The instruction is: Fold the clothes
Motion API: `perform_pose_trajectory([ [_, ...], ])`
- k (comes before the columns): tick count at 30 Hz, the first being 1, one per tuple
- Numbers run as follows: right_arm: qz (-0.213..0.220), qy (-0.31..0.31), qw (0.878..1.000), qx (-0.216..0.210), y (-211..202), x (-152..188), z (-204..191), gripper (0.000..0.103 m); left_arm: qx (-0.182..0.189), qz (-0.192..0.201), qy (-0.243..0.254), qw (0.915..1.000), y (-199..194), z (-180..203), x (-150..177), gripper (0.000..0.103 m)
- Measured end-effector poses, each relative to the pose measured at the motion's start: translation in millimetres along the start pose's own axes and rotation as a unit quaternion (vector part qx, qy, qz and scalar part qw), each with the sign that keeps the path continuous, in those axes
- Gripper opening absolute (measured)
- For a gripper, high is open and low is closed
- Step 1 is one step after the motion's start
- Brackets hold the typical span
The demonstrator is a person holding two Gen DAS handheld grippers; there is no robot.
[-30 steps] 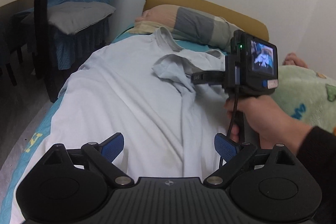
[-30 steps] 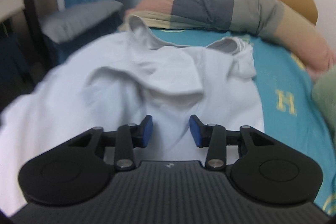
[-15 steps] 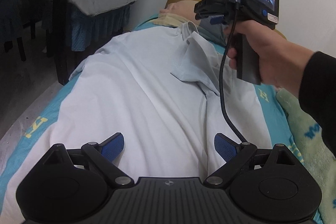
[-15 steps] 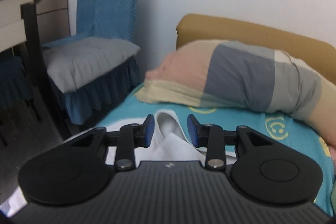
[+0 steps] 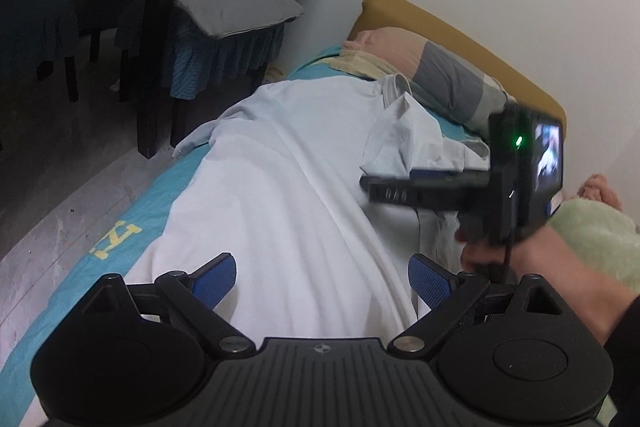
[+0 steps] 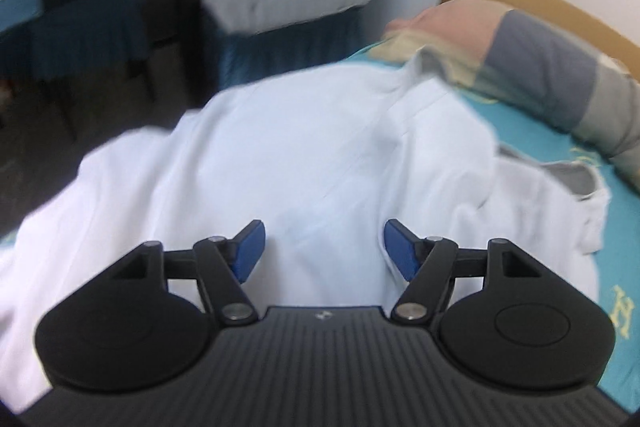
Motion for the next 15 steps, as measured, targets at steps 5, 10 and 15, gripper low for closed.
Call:
perform_pose_trajectory([
  [5, -0.004, 0.021, 1.0, 0.007, -0.9, -0.2, -3.8, 0.017, 0.002, 0.001, -0.006, 1.0, -2.4, 0.1, -2.8, 0.094],
  [10, -0.006, -0.016, 1.0, 0.024, -5.5, -15.2, -19.2, 0.013, 0.002, 0.004, -0.025, 0.9997, -9.2, -9.1, -9.8, 0.094],
  [15, 0.003, -0.041, 0.999, 0.022, -5.5, -47.3, -44.7, 0.056, -0.012, 0.016, -0.061, 0.998, -23.1, -32.8, -16.3, 0.094],
])
Point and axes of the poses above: each gripper's, at about its wrist camera, not at the fingertips, and y roughly the way its jaws point, z to its right, x to its underside, the point moved 7 cm from there along y, roughly the way its jaws point, and after that the axes turned 5 degrees about -z, right-handed, at the moved point
